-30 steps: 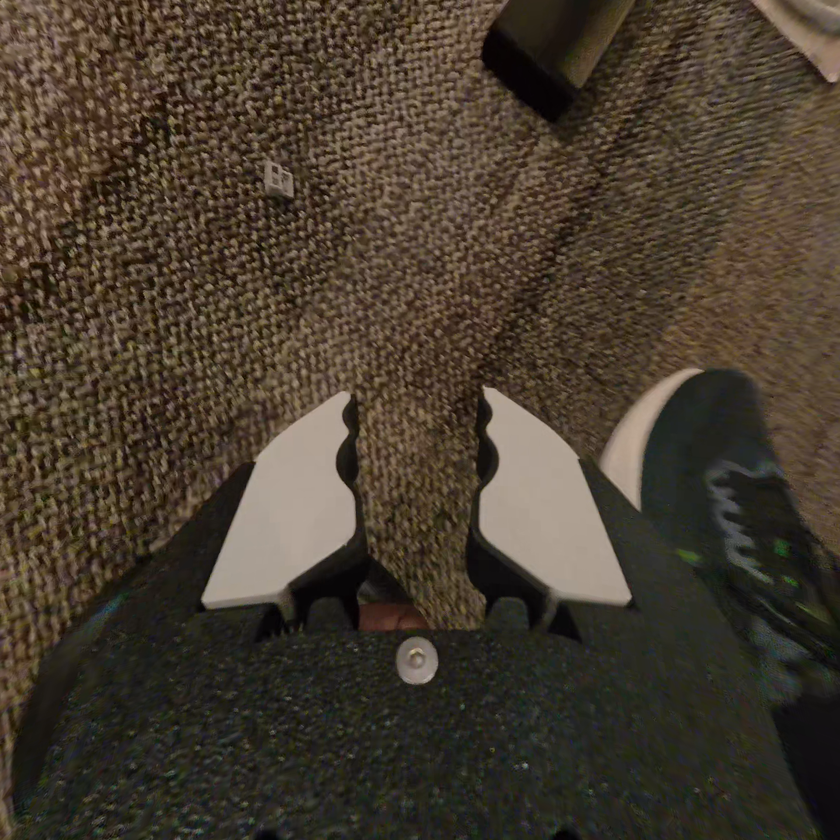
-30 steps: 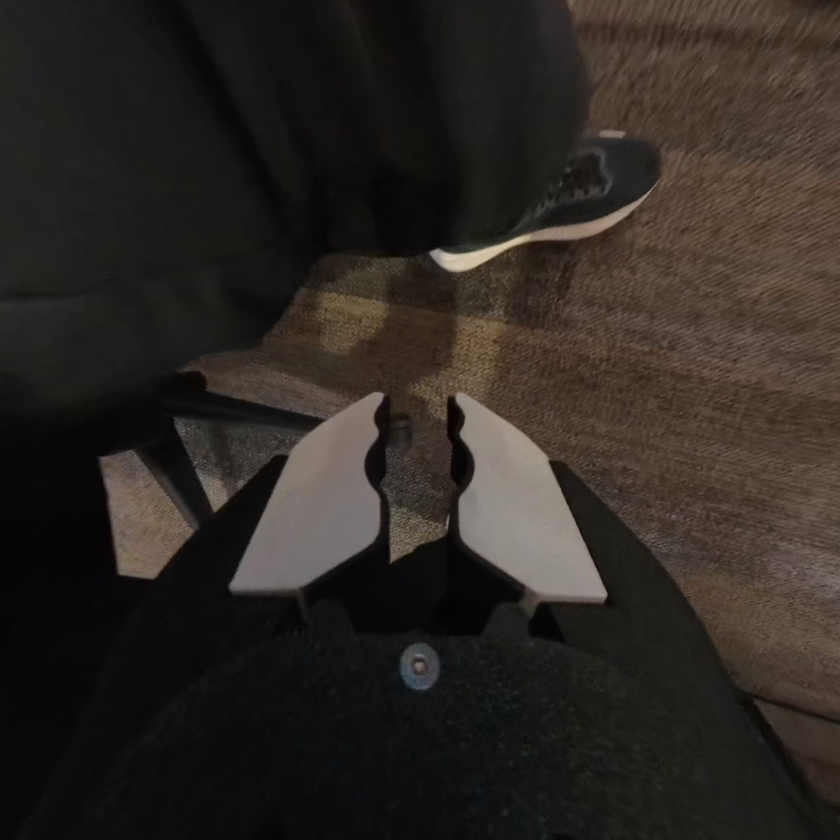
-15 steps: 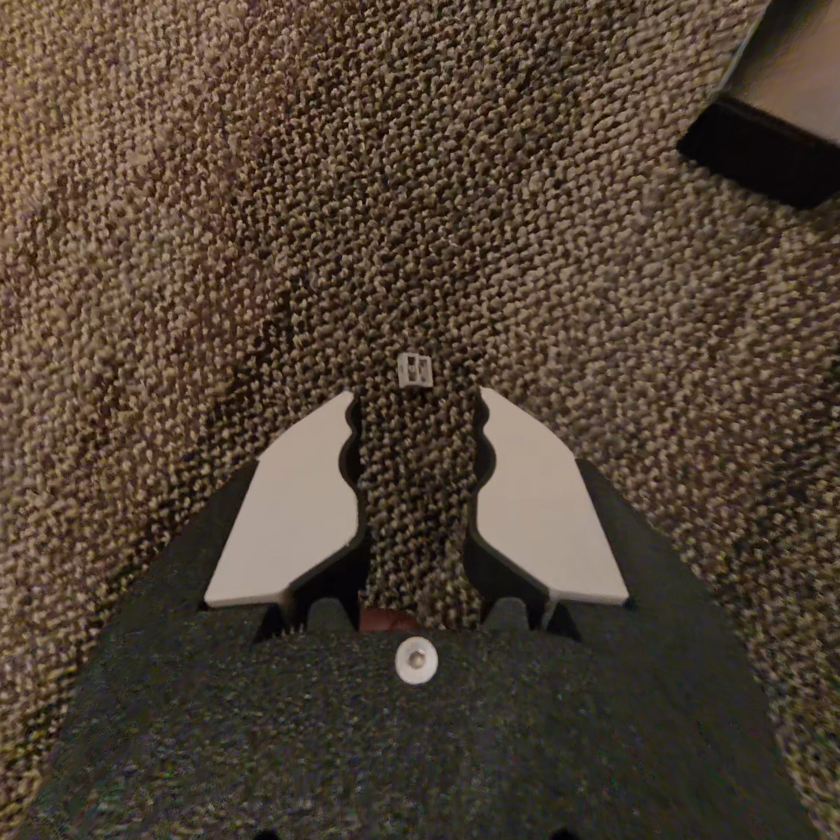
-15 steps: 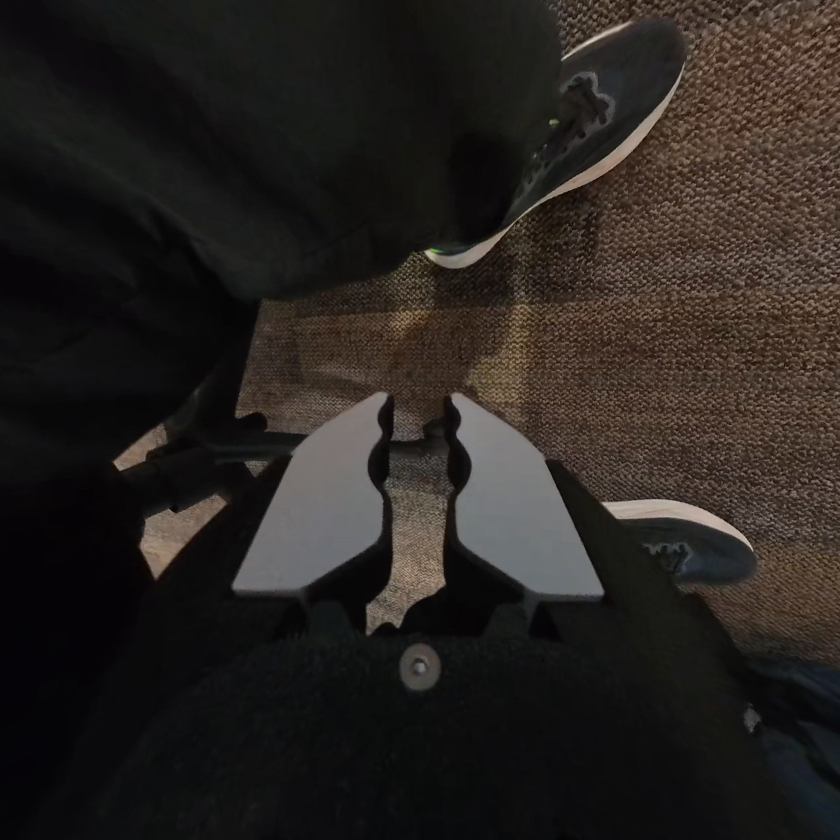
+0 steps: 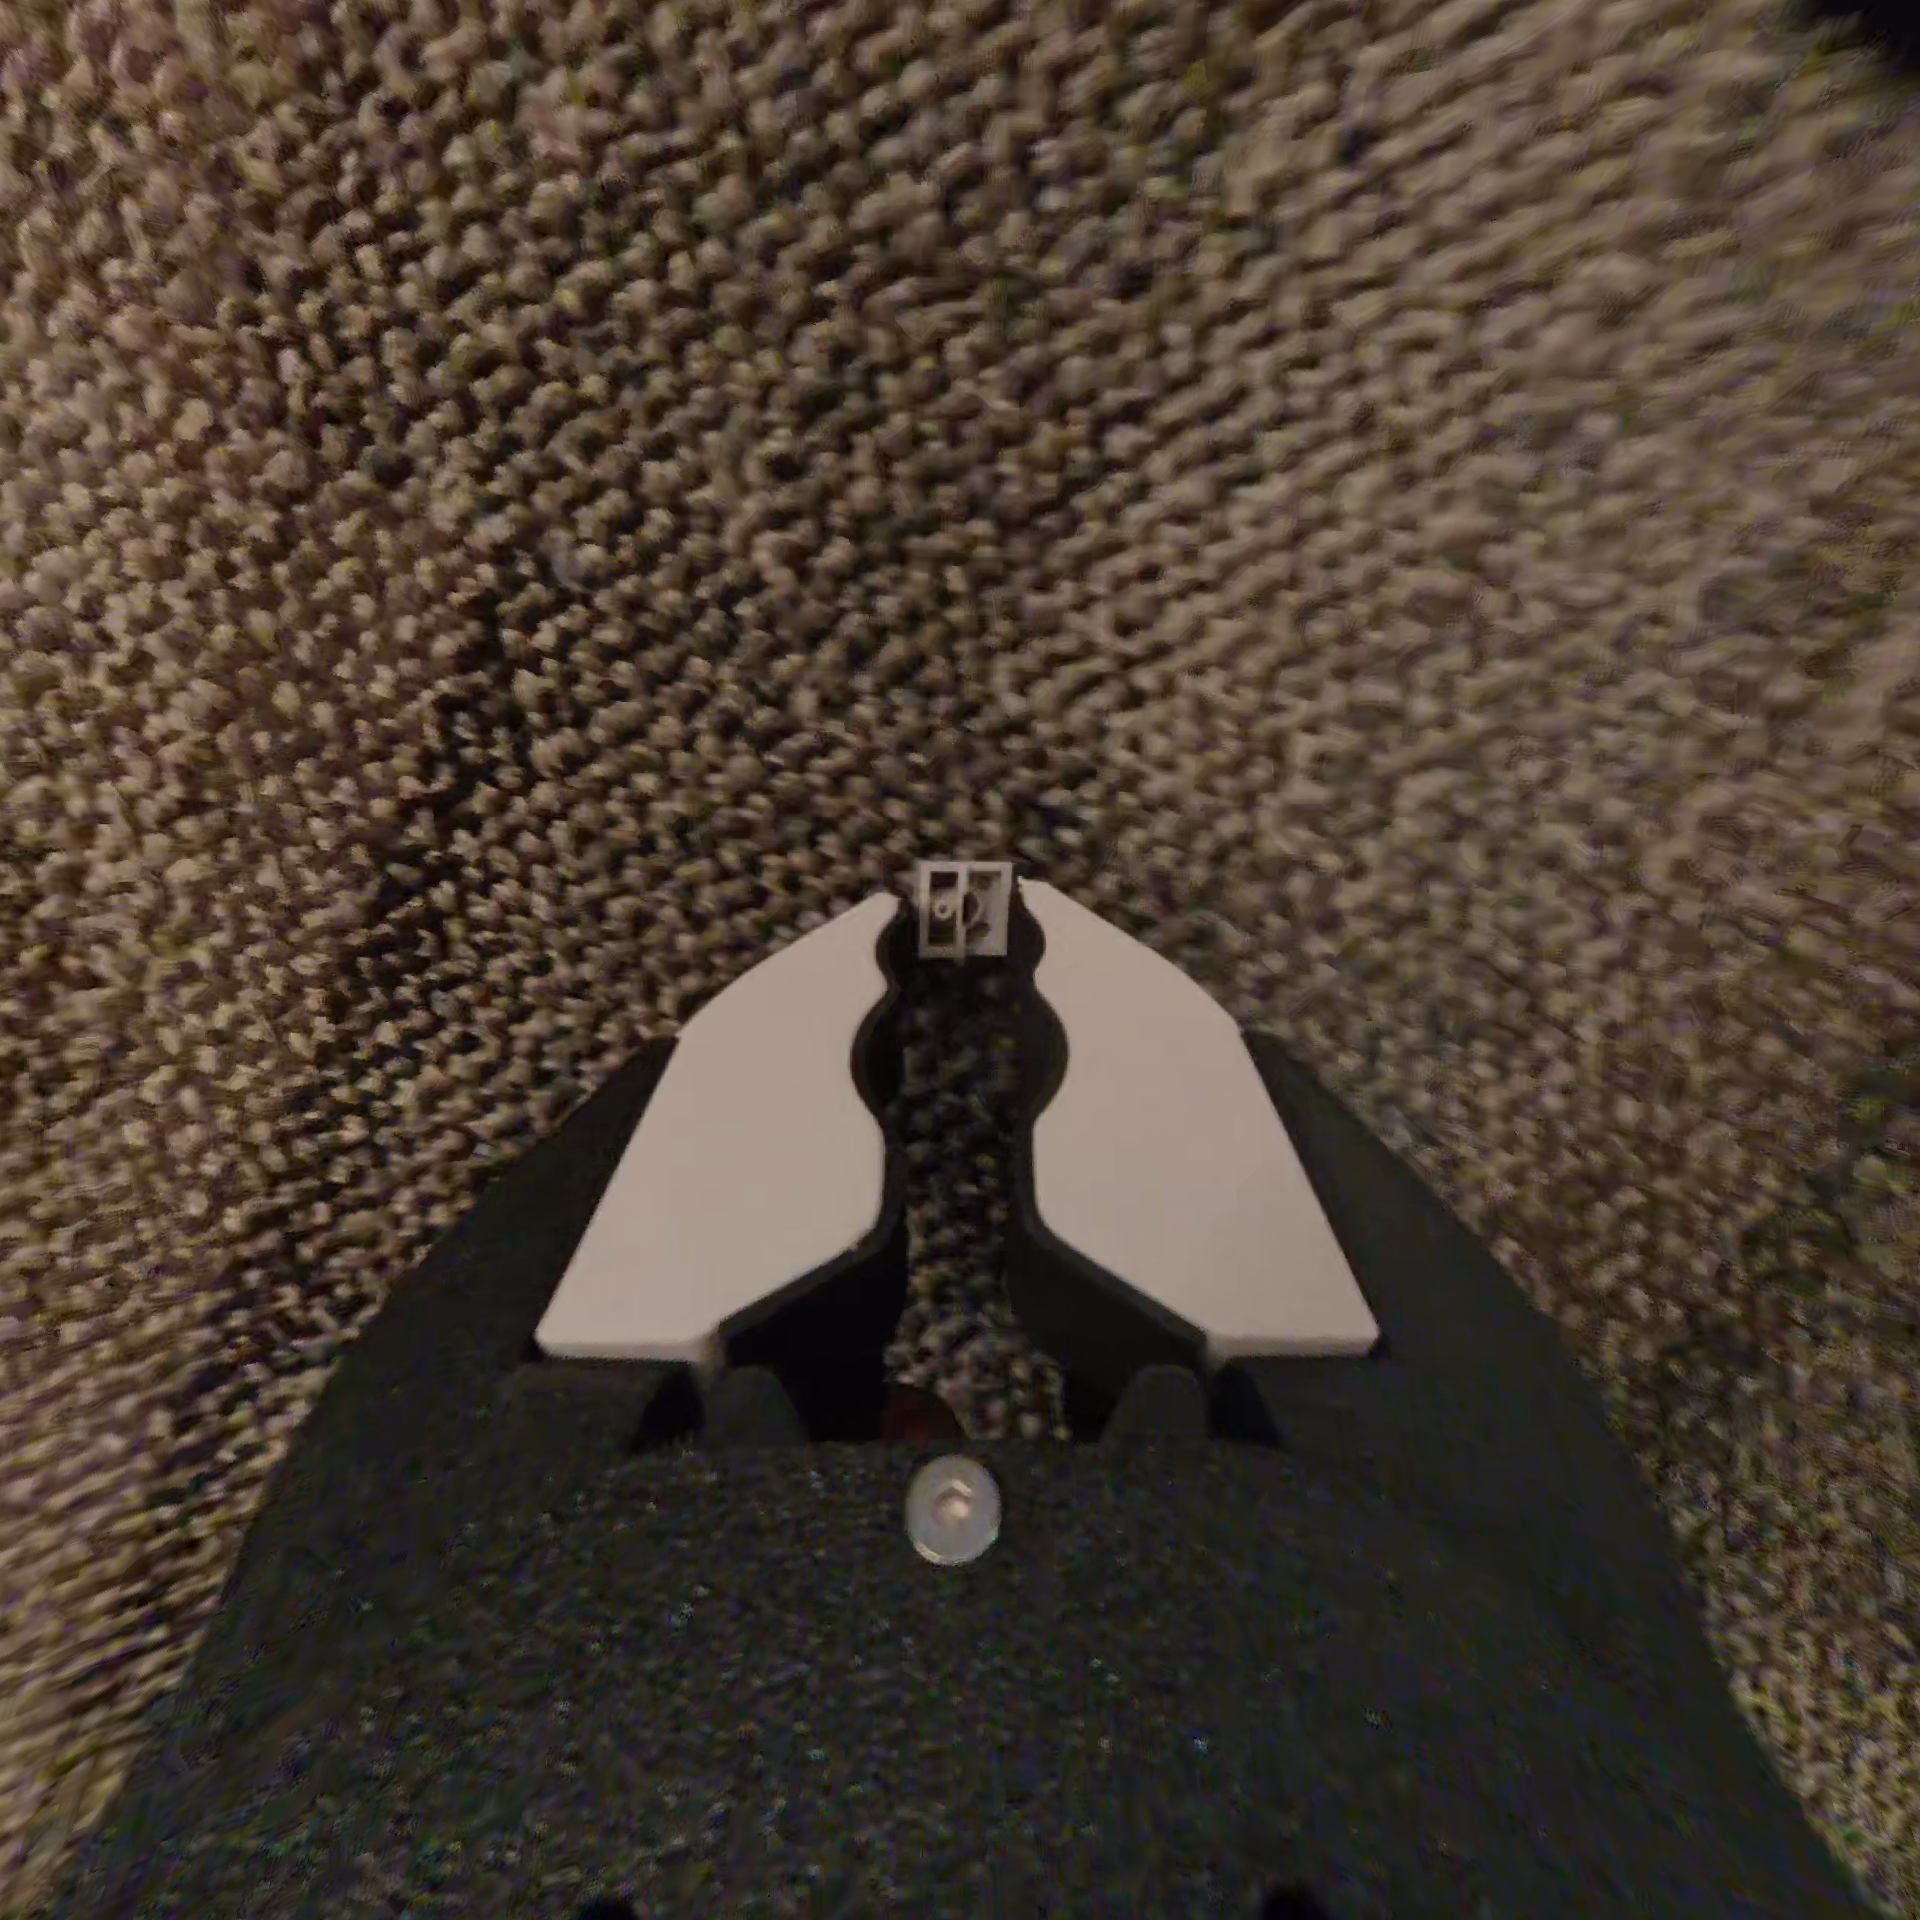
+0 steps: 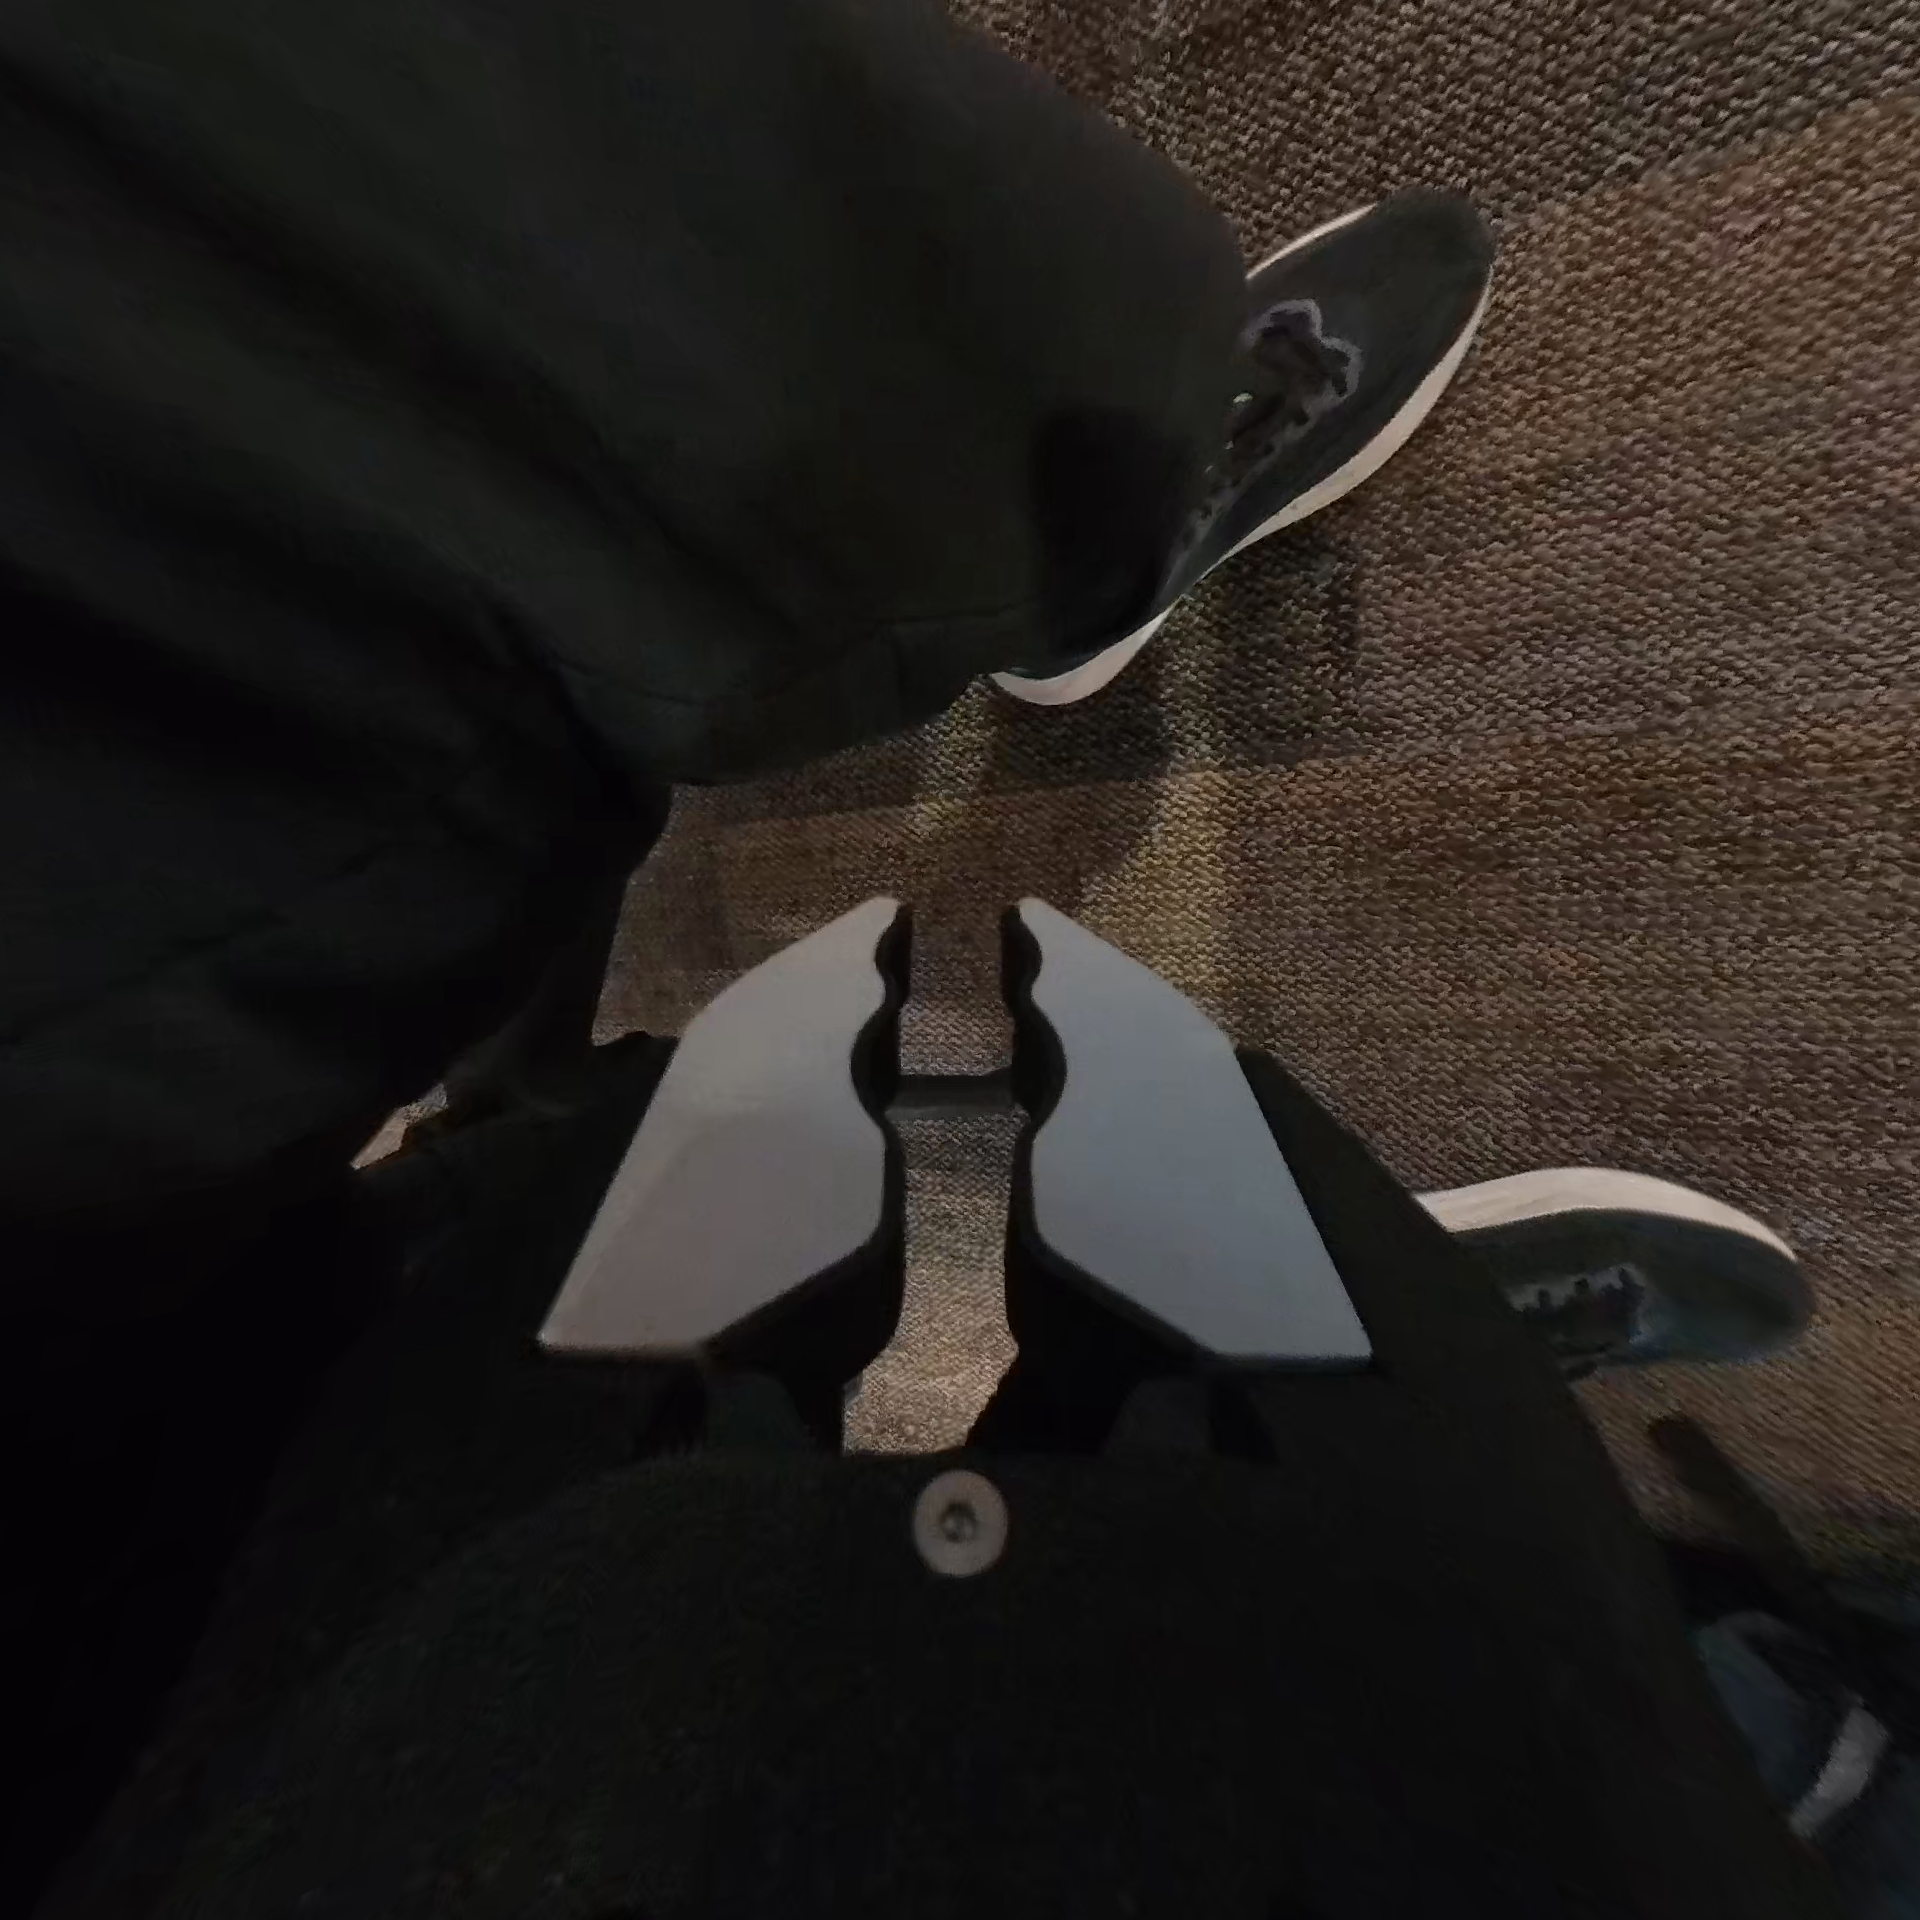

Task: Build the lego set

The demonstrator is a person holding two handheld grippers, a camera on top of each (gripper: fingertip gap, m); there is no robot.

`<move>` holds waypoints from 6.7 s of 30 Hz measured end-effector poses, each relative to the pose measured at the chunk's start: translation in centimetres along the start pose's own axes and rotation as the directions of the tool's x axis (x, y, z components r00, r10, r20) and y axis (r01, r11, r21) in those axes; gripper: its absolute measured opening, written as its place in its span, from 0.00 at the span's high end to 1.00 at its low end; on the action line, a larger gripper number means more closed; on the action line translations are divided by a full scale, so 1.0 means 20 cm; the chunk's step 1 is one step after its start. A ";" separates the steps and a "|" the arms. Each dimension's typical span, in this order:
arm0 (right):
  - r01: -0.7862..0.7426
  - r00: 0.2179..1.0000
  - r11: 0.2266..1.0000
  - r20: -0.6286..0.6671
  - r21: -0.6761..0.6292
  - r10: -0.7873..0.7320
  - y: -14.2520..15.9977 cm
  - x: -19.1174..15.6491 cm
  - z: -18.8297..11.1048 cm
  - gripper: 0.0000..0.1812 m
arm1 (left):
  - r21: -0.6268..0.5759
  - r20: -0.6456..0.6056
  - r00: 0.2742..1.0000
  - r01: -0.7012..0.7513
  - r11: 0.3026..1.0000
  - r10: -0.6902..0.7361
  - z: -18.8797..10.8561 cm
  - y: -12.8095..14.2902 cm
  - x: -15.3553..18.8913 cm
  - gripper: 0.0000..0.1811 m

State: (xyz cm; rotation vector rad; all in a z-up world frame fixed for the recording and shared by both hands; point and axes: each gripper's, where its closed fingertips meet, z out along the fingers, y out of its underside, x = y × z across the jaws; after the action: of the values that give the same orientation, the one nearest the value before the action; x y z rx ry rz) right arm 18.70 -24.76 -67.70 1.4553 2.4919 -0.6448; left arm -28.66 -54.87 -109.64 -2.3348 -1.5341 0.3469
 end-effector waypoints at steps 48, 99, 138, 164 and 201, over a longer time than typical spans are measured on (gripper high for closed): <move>0.747 0.631 0.529 -0.681 0.404 -0.371 -0.43 -0.38 -2.33 0.93 | 0.988 -0.095 0.372 -0.080 0.134 0.923 -4.82 -1.36 2.72 0.90; 0.201 0.963 0.854 -0.256 0.479 -0.083 -0.96 0.74 -2.43 0.82 | 0.829 -0.559 0.146 0.080 0.553 0.816 -4.14 -2.49 3.26 0.90; 0.530 0.848 0.817 -0.155 0.226 -0.508 -1.04 0.70 -2.29 0.76 | 0.829 -0.560 0.078 0.057 0.557 0.825 -4.17 -2.42 3.27 0.90; 0.627 0.654 0.494 -0.752 0.603 0.087 -1.05 1.01 -3.09 0.77 | 0.086 -0.740 -0.664 0.066 0.994 0.108 -4.50 -2.31 3.20 0.91; 0.743 0.537 0.535 -0.836 0.402 -0.117 -0.92 0.93 -2.99 0.91 | 0.623 -0.744 -0.474 -0.240 0.744 0.470 -4.37 -2.00 3.23 0.74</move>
State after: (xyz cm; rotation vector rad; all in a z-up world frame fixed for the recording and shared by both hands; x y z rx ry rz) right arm -3.03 9.10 -16.26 1.3504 3.6447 -1.6423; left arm -4.31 7.52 -15.20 -1.6458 0.3594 -1.1586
